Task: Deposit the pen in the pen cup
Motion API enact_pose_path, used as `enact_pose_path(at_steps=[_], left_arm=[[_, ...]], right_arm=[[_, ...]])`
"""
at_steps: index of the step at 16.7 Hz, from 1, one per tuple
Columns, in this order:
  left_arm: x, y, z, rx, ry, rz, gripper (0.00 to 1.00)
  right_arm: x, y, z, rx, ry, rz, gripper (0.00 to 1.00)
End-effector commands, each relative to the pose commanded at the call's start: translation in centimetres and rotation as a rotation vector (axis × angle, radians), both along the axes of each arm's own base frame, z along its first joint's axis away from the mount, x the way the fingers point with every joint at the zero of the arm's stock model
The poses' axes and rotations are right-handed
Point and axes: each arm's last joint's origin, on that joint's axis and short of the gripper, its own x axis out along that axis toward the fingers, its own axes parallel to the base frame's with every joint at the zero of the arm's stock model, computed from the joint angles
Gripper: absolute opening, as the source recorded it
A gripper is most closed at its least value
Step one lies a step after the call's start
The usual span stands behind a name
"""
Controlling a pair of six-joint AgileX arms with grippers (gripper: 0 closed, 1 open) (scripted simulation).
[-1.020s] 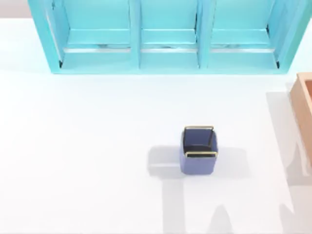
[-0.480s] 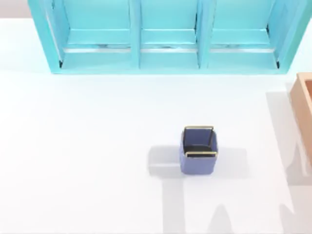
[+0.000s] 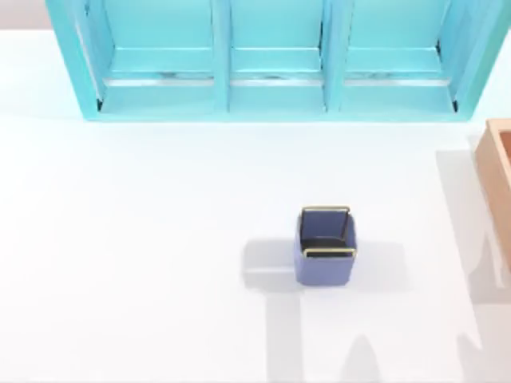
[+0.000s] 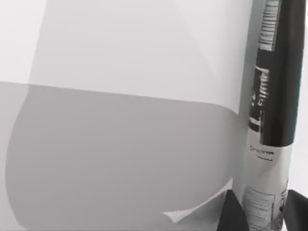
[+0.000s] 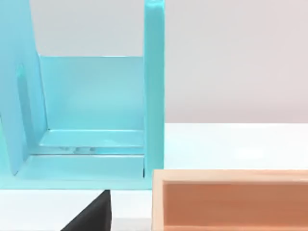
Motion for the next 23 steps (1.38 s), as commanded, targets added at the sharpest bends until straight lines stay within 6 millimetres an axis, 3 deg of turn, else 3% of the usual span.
enact_pose_path(at_steps=[1, 2, 7, 12, 17, 19, 23], left_arm=[[0.0, 0.0, 0.0, 0.000, 0.000, 0.000, 0.00], [-1.1, 1.3, 2.9, 0.049, -0.015, 0.029, 0.00], [-3.2, 2.6, 4.9, 0.050, -0.016, 0.033, 0.00], [-9.2, 3.5, 10.4, 0.010, 0.014, 0.037, 0.00], [-14.9, 2.2, 16.3, 0.021, -0.001, 0.036, 0.00], [-15.9, 1.7, 17.6, 0.044, -0.012, 0.031, 0.00], [-16.1, 1.6, 17.9, 0.049, -0.015, 0.029, 0.00]], right_arm=[[0.0, 0.0, 0.0, 0.000, 0.000, 0.000, 1.00], [0.0, 0.0, 0.0, 0.000, 0.000, 0.000, 1.00], [0.0, 0.0, 0.0, 0.000, 0.000, 0.000, 1.00], [0.0, 0.0, 0.0, 0.000, 0.000, 0.000, 1.00], [0.0, 0.0, 0.0, 0.000, 0.000, 0.000, 1.00], [0.0, 0.0, 0.0, 0.000, 0.000, 0.000, 1.00], [0.0, 0.0, 0.0, 0.000, 0.000, 0.000, 1.00]])
